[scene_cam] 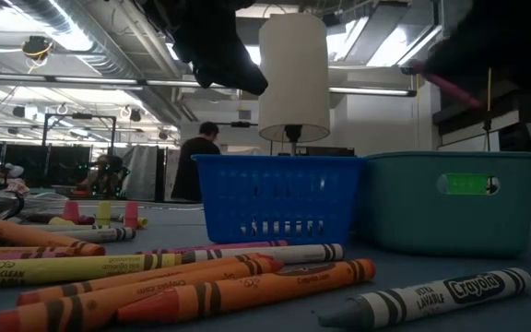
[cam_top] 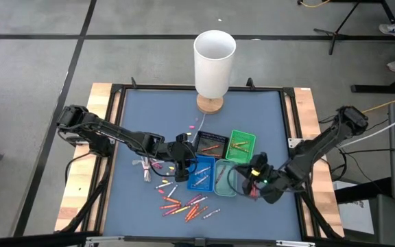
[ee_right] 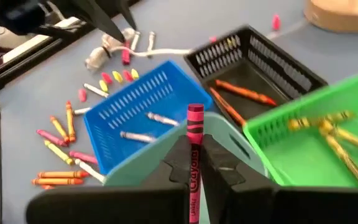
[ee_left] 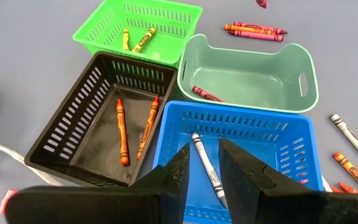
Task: Sort crayons
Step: Put the red crayon into the light green bin
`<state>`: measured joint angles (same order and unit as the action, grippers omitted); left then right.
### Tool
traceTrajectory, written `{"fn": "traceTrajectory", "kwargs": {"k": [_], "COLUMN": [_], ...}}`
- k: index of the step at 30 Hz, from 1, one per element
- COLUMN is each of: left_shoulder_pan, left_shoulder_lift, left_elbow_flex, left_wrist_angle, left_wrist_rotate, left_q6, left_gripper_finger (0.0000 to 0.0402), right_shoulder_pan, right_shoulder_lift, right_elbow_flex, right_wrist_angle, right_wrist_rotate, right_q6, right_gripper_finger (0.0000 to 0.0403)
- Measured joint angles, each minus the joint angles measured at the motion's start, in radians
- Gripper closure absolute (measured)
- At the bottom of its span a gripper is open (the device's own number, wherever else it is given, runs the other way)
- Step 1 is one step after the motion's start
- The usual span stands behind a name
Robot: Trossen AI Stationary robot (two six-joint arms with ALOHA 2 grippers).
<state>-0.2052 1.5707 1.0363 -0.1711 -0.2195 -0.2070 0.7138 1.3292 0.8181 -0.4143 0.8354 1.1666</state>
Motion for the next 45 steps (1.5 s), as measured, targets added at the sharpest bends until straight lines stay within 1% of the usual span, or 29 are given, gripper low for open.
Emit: {"fn": "traceTrajectory", "kwargs": {"k": [4,7,10,12,14,18,21,29,35,38,42,45], "left_shoulder_pan": [-0.001,-0.002,-0.017,-0.041,-0.075,-0.152,-0.206,-0.306,-0.346,-0.361,-0.381,-0.400], "left_shoulder_lift": [0.000,0.000,0.000,0.000,0.000,0.000,0.000,0.000,0.000,0.000,0.000,0.000], "left_elbow_flex": [0.000,0.000,0.000,0.000,0.000,0.000,-0.001,-0.001,-0.001,-0.001,-0.001,-0.001], "left_wrist_angle": [0.000,0.000,0.000,0.000,-0.002,-0.034,-0.074,-0.156,-0.162,-0.162,-0.164,-0.183], "left_wrist_rotate": [0.016,0.107,0.208,0.252,0.269,0.266,0.253,0.123,0.062,0.052,0.052,0.051], "left_q6": [0.000,-0.001,-0.021,-0.050,-0.076,-0.113,-0.174,-0.354,-0.422,-0.450,-0.493,-0.499], "left_gripper_finger": [0.0331,0.0331,0.0331,0.0331,0.0331,0.0331,0.0331,0.0331,0.0331,0.0331,0.0331,0.0331], "right_shoulder_pan": [-0.063,-0.106,-0.136,-0.151,-0.164,-0.167,-0.167,-0.167,-0.167,-0.167,-0.167,-0.167], "right_shoulder_lift": [0.004,0.004,0.004,0.004,0.004,0.004,0.004,0.004,0.004,0.004,0.004,0.004], "right_elbow_flex": [0.000,0.000,0.000,0.000,0.000,0.000,0.000,0.000,0.000,0.000,0.000,0.000], "right_wrist_angle": [0.113,0.187,0.234,0.242,0.239,0.239,0.239,0.239,0.238,0.235,0.234,0.233], "right_wrist_rotate": [-0.072,-0.154,-0.218,-0.248,-0.265,-0.285,-0.287,-0.288,-0.299,-0.315,-0.314,-0.298], "right_q6": [-0.171,-0.277,-0.344,-0.366,-0.367,-0.368,-0.368,-0.368,-0.374,-0.390,-0.390,-0.390], "right_gripper_finger": [0.0387,0.0387,0.0386,0.0386,0.0386,0.0386,0.0386,0.0386,0.0384,0.0365,0.0314,0.0281]}}
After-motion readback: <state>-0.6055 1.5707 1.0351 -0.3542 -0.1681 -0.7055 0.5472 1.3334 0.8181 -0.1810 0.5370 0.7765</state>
